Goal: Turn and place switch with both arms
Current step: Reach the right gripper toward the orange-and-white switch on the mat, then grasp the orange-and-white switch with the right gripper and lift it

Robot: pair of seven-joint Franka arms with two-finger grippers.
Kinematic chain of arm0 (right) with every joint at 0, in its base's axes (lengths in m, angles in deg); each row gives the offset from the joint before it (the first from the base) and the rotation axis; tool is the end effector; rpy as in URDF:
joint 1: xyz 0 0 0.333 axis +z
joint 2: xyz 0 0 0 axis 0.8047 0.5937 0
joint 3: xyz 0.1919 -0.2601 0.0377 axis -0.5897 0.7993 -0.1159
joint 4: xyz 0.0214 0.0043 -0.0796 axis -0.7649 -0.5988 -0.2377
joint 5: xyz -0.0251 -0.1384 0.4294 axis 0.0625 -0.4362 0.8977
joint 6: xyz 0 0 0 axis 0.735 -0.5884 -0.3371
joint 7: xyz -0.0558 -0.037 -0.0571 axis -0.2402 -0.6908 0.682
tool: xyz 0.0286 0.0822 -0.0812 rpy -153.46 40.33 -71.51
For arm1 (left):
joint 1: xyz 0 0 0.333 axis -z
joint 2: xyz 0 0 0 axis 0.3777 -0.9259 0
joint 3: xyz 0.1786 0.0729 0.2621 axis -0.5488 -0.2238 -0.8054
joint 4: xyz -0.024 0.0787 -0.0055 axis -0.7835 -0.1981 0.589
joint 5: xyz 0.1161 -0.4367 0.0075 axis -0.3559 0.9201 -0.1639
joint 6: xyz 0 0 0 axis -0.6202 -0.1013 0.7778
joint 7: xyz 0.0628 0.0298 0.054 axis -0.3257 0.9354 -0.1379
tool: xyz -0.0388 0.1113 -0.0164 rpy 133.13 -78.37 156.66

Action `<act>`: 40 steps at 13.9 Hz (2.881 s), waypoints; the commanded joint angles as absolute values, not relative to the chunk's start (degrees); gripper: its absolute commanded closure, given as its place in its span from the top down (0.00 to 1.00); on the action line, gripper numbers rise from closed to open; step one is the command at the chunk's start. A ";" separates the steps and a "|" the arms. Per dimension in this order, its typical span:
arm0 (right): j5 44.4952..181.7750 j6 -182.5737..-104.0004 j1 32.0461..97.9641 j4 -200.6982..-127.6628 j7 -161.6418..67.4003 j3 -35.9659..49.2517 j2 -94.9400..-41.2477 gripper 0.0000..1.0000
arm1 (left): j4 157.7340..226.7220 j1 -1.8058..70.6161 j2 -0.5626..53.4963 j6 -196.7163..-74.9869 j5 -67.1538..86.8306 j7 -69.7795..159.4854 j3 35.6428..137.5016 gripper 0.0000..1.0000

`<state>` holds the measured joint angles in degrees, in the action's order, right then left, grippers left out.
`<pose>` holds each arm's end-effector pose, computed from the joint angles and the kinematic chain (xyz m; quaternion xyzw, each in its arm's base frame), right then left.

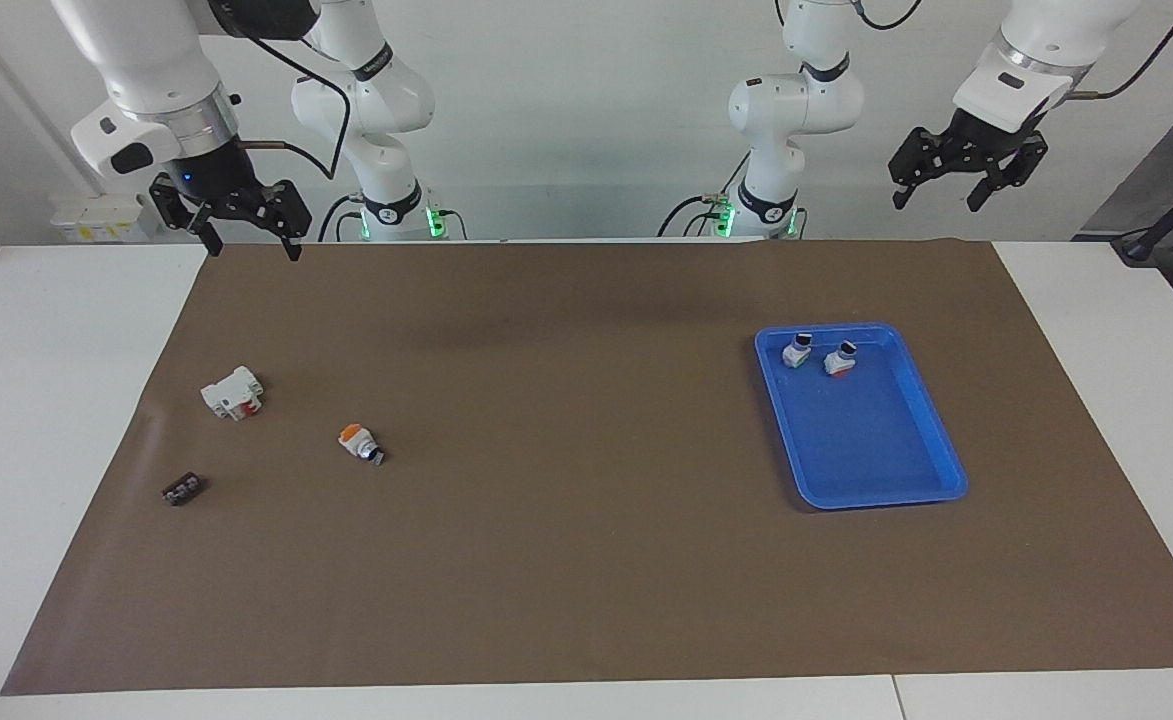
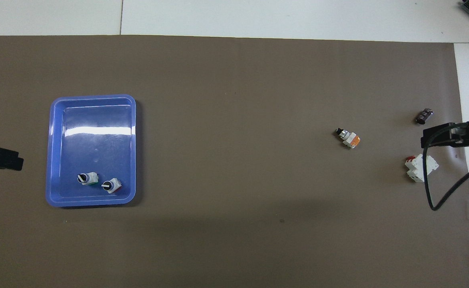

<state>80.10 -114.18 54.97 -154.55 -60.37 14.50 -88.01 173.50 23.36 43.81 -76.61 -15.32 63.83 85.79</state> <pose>0.5847 0.0021 0.6322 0.9990 -0.0391 -0.0081 0.0214 0.5491 -0.0345 0.6776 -0.9976 0.0604 0.0345 0.0020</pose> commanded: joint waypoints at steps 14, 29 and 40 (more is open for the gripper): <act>85.53 -145.47 53.76 -174.16 -42.76 14.72 -82.59 1.00 | 175.23 22.89 45.40 -76.57 -16.09 63.99 86.27 1.00; 85.71 -166.74 54.99 -183.56 -4.76 14.46 -68.15 0.72 | 175.23 22.89 45.40 -76.57 -16.09 63.99 86.27 1.00; 103.50 -151.47 55.60 -172.06 20.27 6.47 -71.74 0.00 | 175.23 22.89 45.40 -76.57 -16.09 63.99 86.27 1.00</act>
